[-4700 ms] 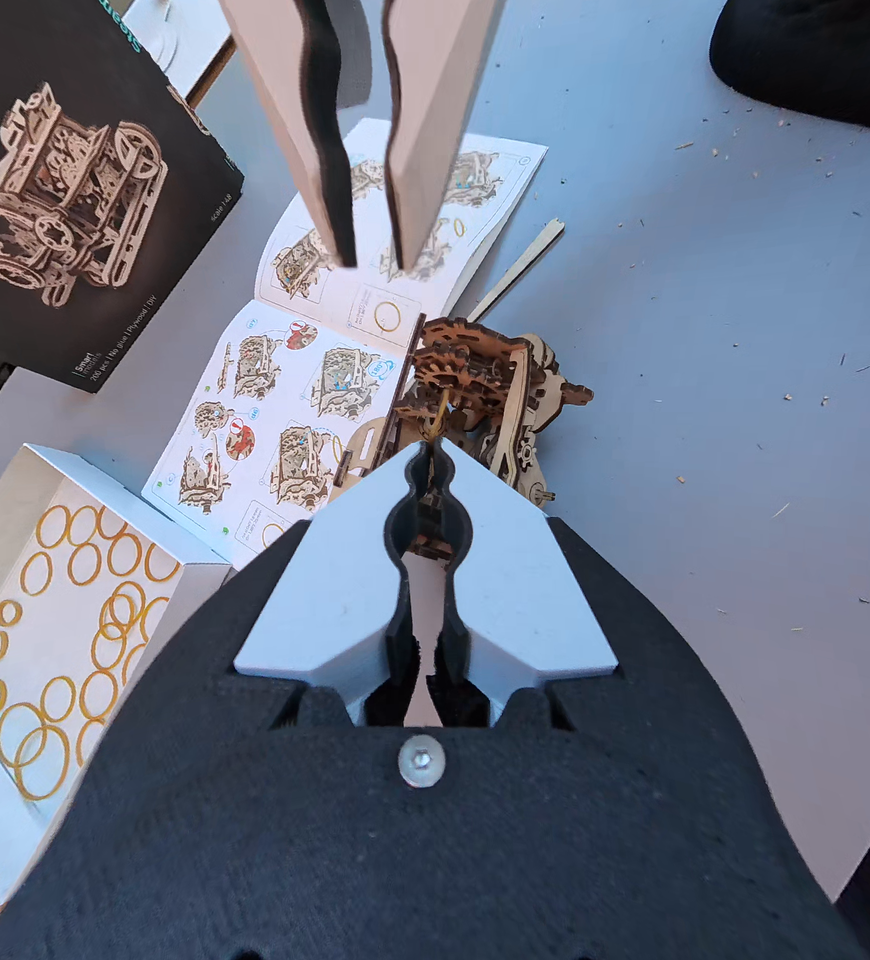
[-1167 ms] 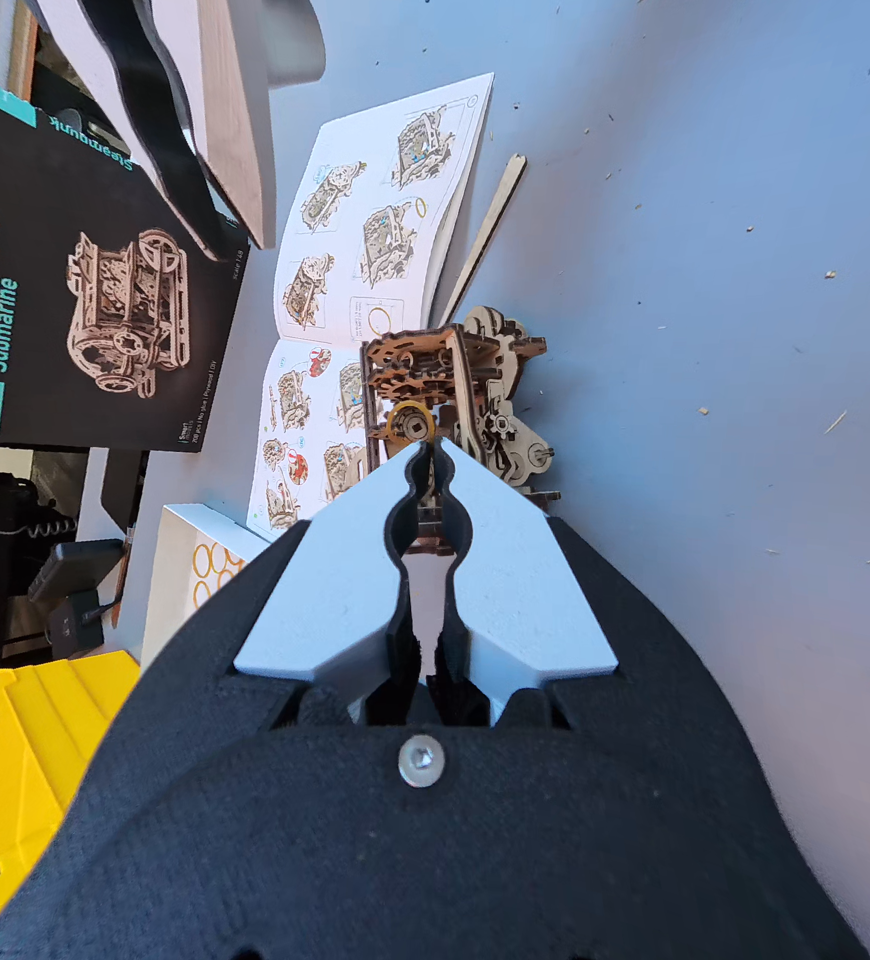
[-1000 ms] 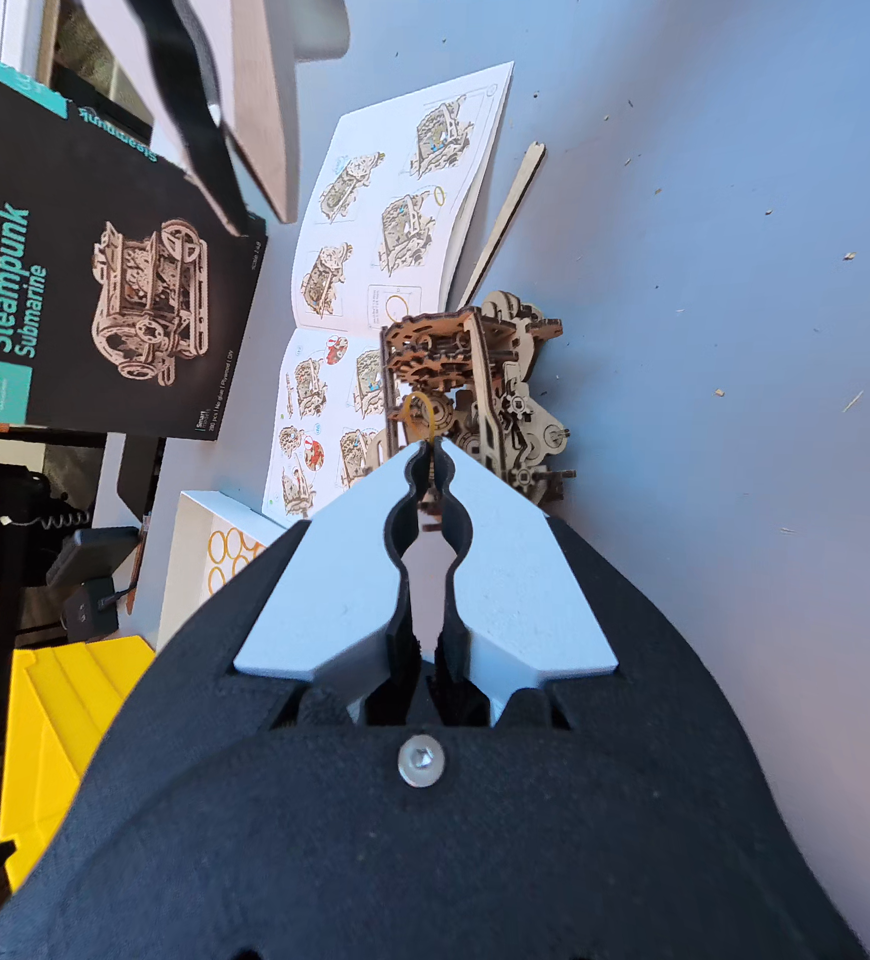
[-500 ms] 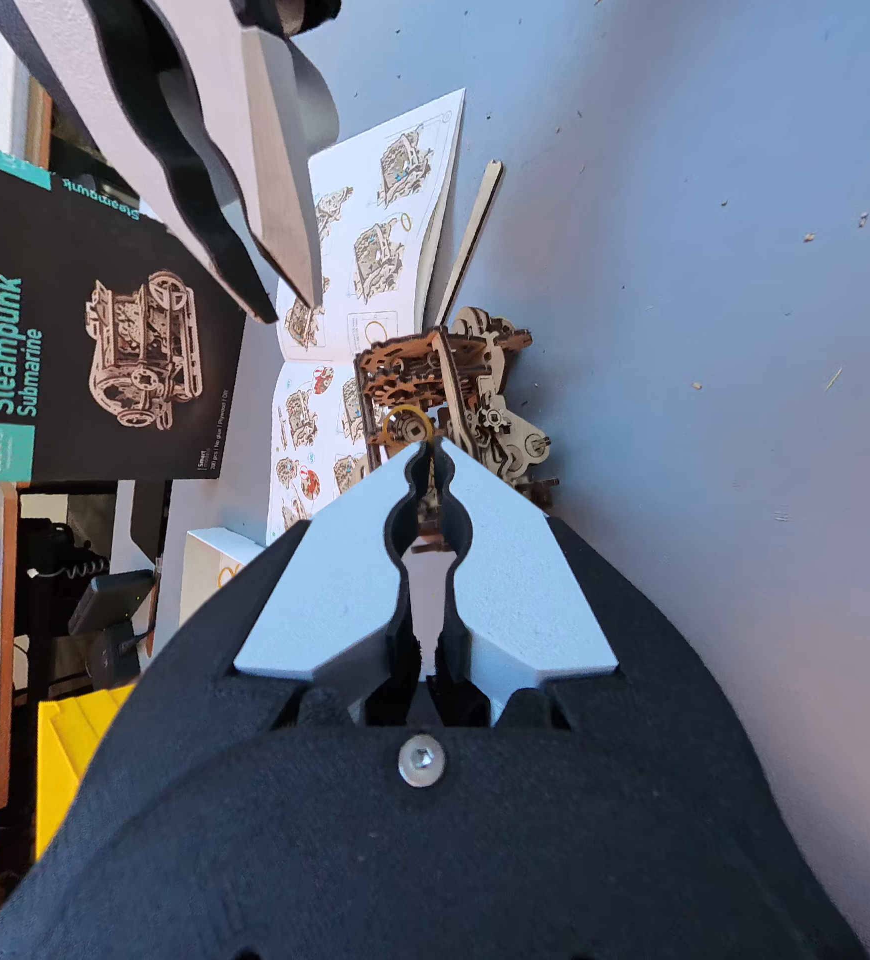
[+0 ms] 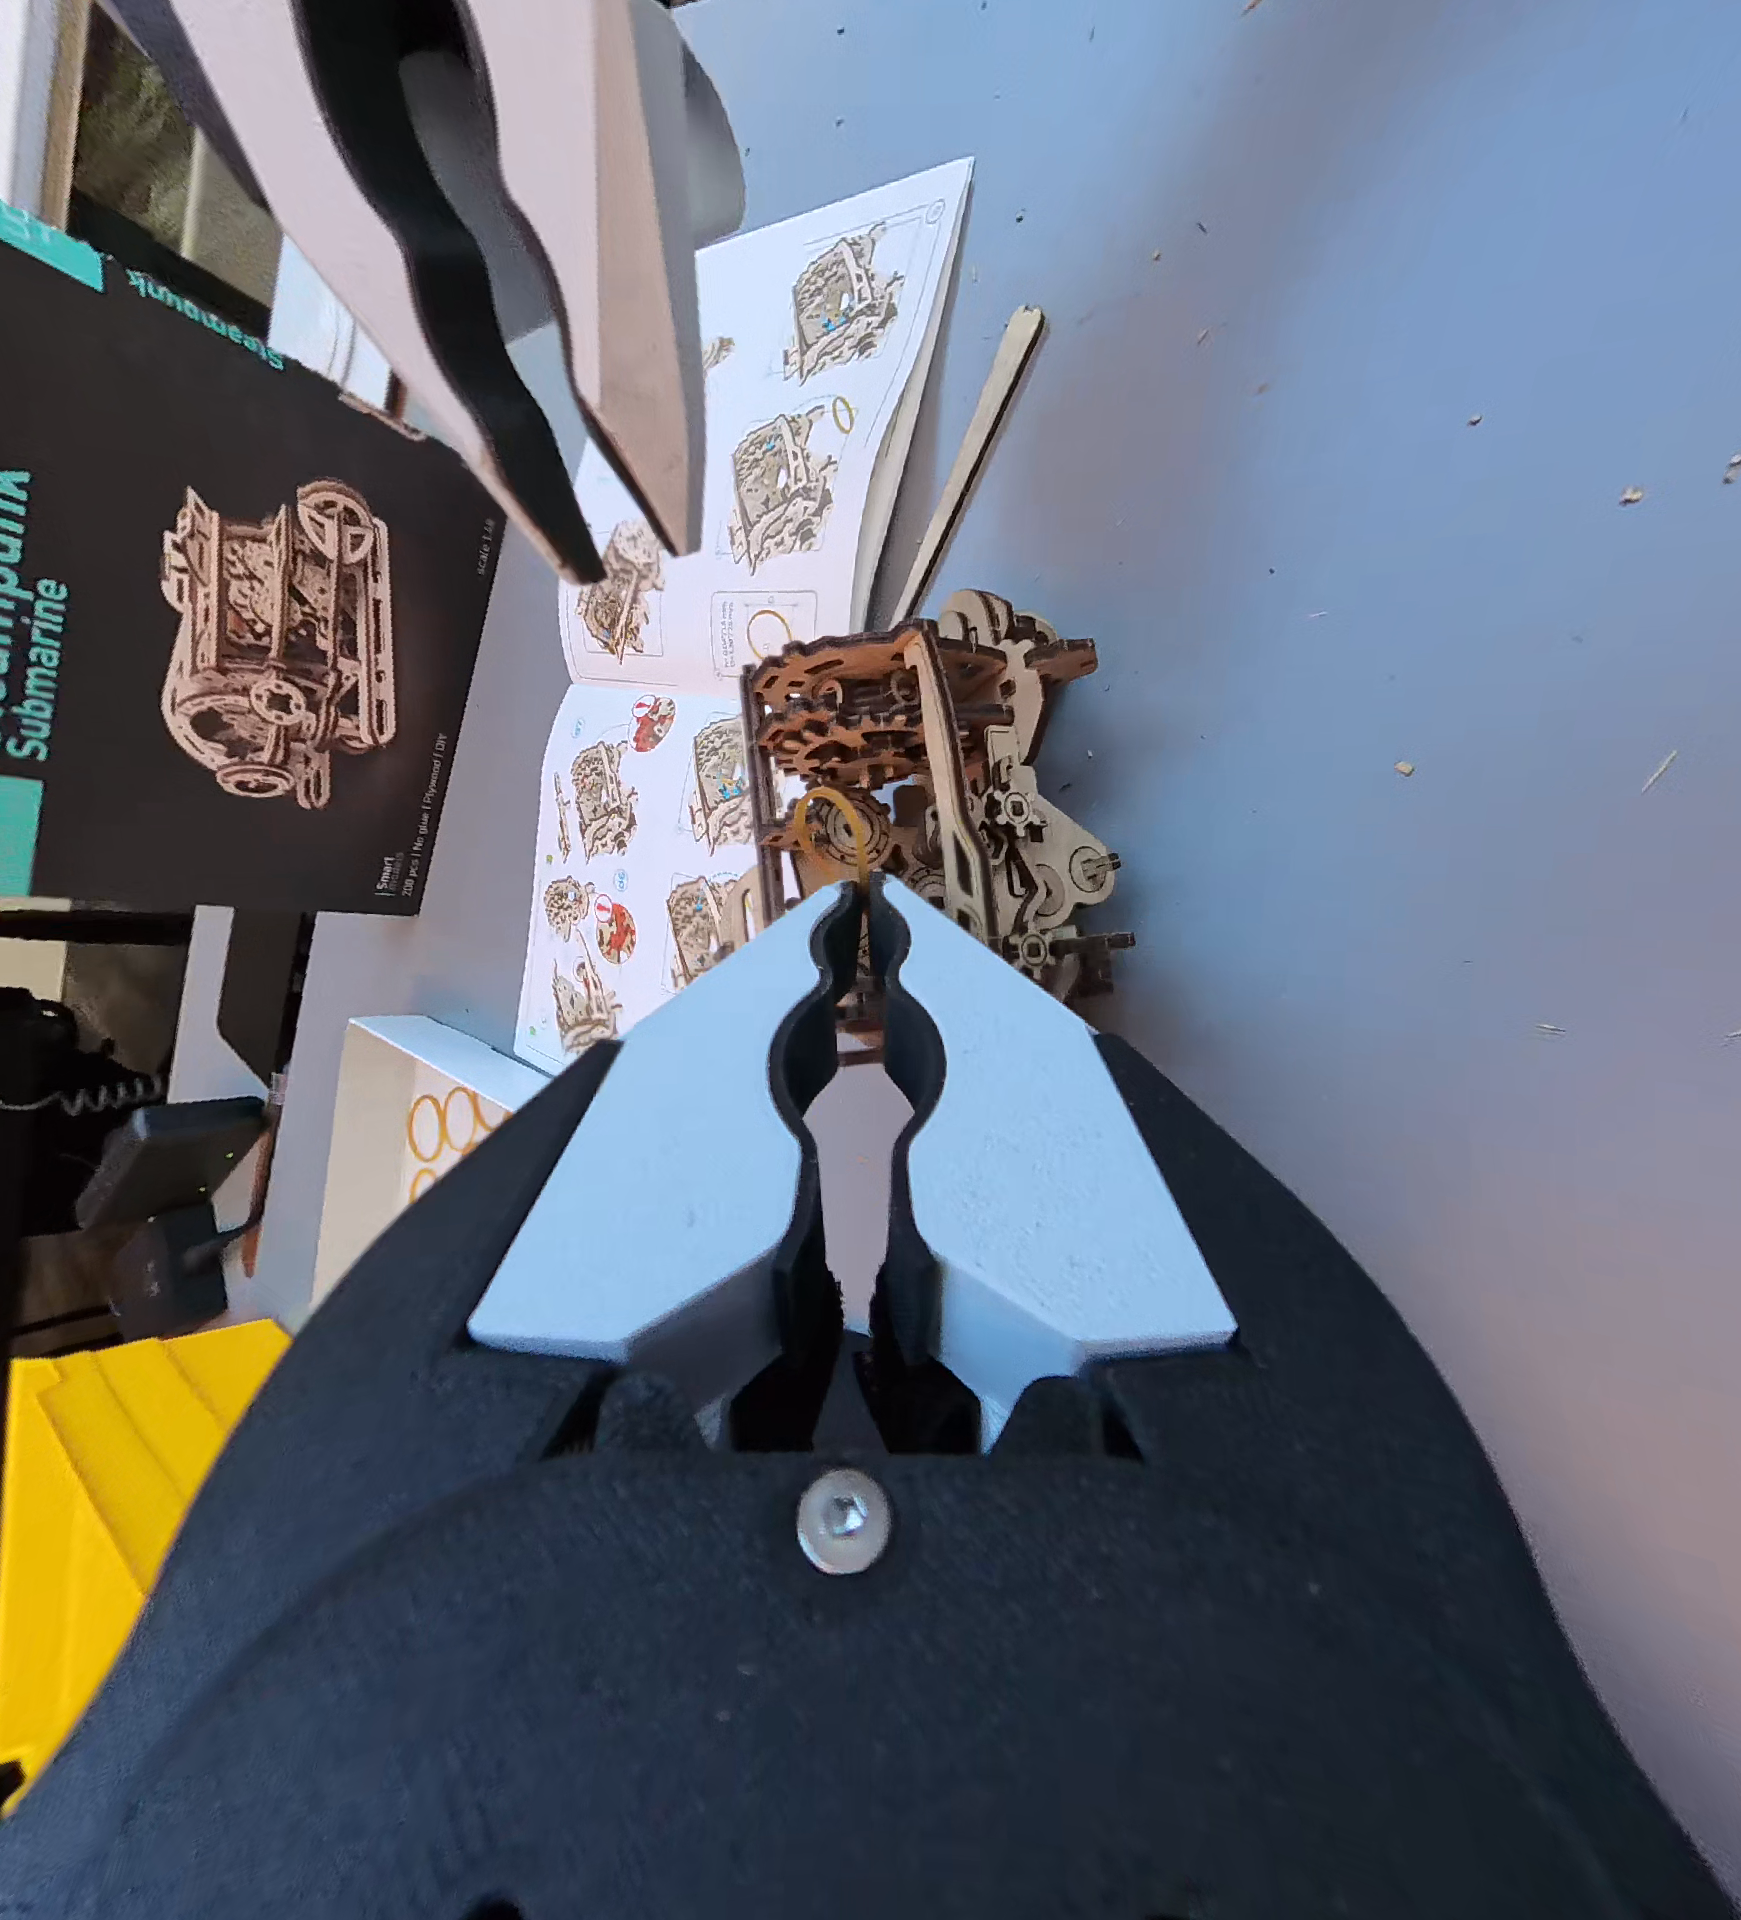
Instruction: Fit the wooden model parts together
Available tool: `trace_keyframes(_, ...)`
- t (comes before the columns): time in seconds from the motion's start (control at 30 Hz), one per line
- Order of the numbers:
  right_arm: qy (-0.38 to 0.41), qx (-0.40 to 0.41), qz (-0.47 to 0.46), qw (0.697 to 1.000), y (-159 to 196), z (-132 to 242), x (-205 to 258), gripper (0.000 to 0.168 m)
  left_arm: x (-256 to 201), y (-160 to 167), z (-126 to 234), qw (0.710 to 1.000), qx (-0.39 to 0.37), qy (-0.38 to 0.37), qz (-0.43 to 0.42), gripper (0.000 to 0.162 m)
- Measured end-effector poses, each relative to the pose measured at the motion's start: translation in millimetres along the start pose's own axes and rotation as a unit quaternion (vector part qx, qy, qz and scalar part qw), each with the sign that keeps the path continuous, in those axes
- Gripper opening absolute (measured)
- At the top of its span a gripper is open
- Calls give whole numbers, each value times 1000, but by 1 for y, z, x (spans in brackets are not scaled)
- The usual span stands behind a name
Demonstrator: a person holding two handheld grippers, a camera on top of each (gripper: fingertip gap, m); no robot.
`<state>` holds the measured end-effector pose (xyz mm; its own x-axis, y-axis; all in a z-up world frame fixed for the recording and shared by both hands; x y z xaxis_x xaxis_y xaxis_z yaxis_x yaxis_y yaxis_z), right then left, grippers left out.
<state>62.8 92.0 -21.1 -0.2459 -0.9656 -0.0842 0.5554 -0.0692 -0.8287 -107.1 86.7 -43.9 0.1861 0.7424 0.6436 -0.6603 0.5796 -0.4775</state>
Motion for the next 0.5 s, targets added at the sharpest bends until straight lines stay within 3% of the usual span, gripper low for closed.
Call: trace_keyframes(0.5, -2, 10, 5, 1000, 0, -2, 2, 18, -2, -3, -1, 999, 10, -37, -35, 0)
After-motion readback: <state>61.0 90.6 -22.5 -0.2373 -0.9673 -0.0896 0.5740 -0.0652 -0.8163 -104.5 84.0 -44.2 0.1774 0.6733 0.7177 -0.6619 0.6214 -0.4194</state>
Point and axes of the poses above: each gripper's, where its closed fingertips meet, z back along the fingers, y out of its underside, x = y × z across the jaws, the point moved 8 cm from there along z, back along the fingers, and after that the axes turned 7 degrees about -y, right-handed, at the moved point
